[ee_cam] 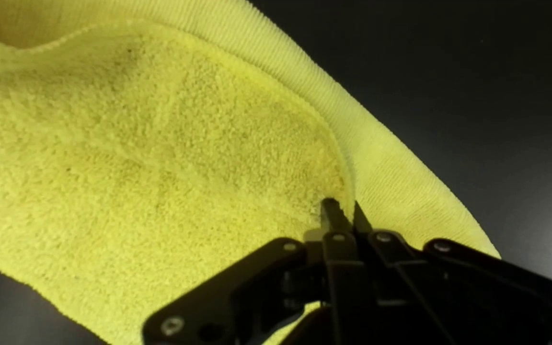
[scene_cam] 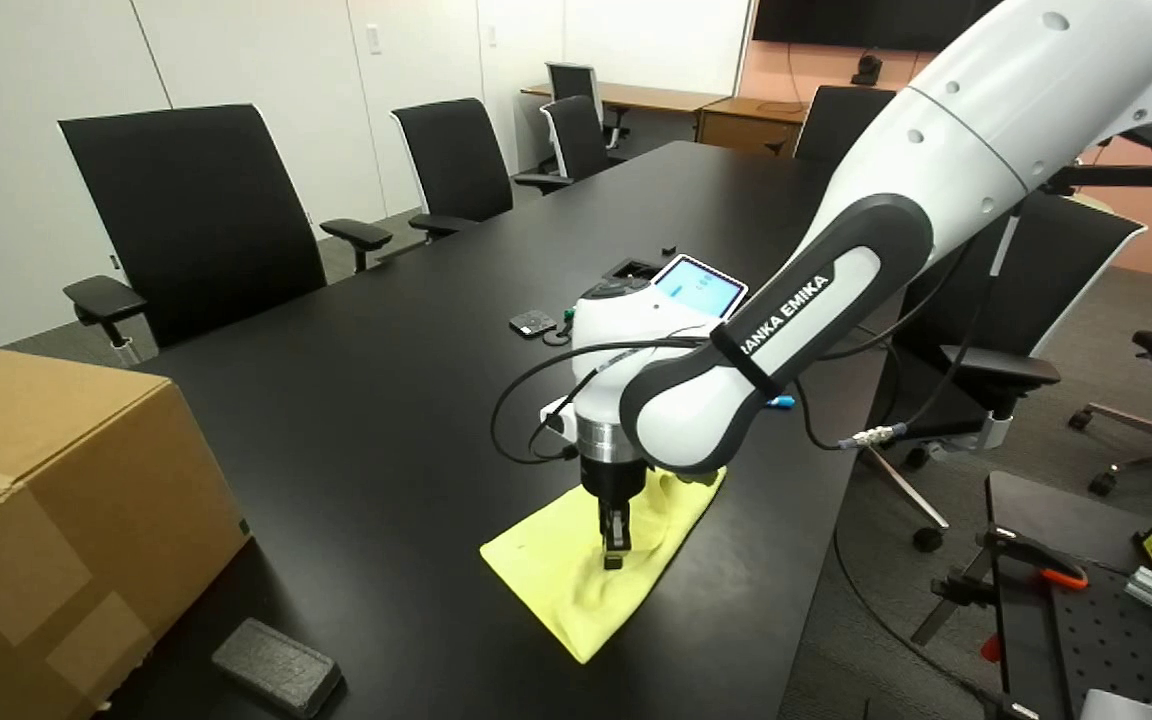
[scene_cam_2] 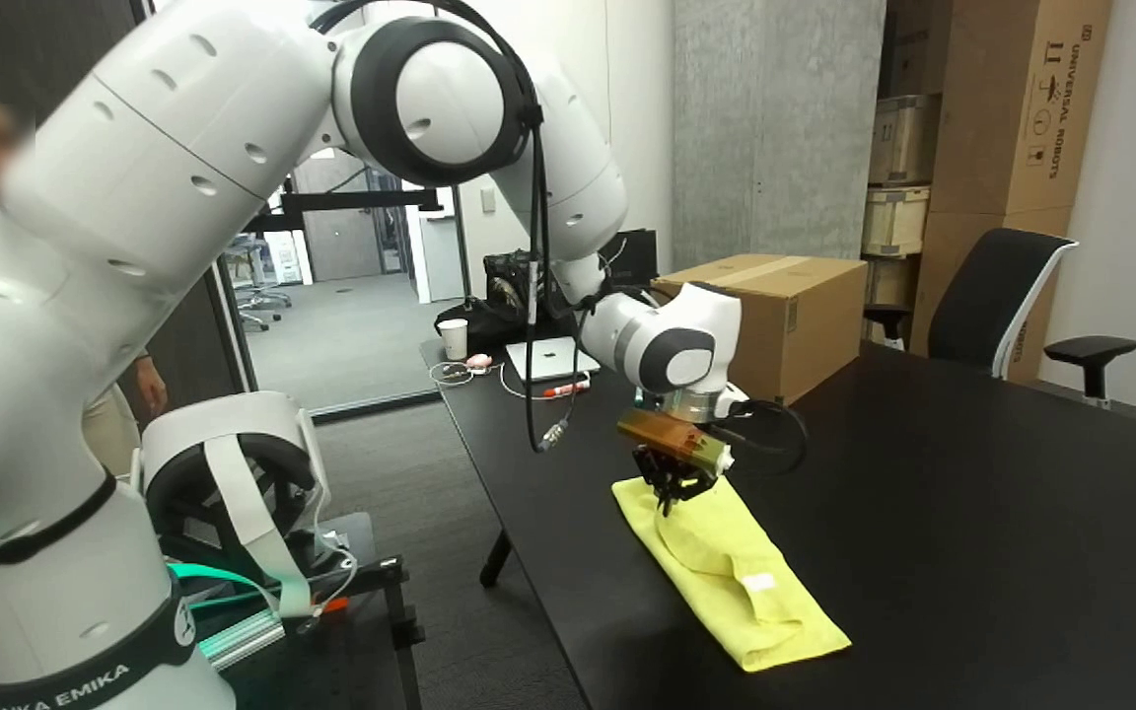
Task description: Fold the towel in half
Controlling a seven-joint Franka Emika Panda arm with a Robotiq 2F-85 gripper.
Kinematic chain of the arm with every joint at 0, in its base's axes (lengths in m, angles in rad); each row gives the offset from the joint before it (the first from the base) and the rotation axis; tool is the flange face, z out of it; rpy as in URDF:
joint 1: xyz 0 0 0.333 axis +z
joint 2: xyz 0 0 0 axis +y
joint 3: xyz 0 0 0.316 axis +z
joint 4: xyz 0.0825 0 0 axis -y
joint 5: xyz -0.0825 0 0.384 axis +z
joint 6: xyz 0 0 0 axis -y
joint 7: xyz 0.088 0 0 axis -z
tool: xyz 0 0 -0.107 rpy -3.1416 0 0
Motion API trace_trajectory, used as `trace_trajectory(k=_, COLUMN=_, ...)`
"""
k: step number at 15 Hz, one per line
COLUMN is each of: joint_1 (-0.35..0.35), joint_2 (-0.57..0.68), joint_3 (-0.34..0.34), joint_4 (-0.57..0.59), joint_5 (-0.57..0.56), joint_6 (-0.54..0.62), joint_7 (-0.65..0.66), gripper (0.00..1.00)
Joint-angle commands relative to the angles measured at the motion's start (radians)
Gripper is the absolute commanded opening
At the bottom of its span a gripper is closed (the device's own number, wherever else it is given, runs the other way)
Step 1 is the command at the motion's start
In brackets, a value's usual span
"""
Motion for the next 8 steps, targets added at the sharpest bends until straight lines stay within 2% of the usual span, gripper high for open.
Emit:
trace_trajectory(k=1, joint_1=0.004, joint_2=-0.015, joint_3=0.002, joint_4=0.047, joint_5=-0.003, joint_6=-0.075, joint_7=-0.013, gripper=0.01)
trace_trajectory(k=4, joint_1=0.023, joint_2=0.002, joint_3=-0.013, joint_4=0.124, joint_5=-0.022, joint_6=-0.139, joint_7=-0.012, gripper=0.01)
trace_trajectory(k=8, joint_1=0.046, joint_2=0.076, joint_3=-0.023, joint_4=0.299, joint_5=-0.059, joint_6=-0.253, joint_7=-0.055, gripper=0.02)
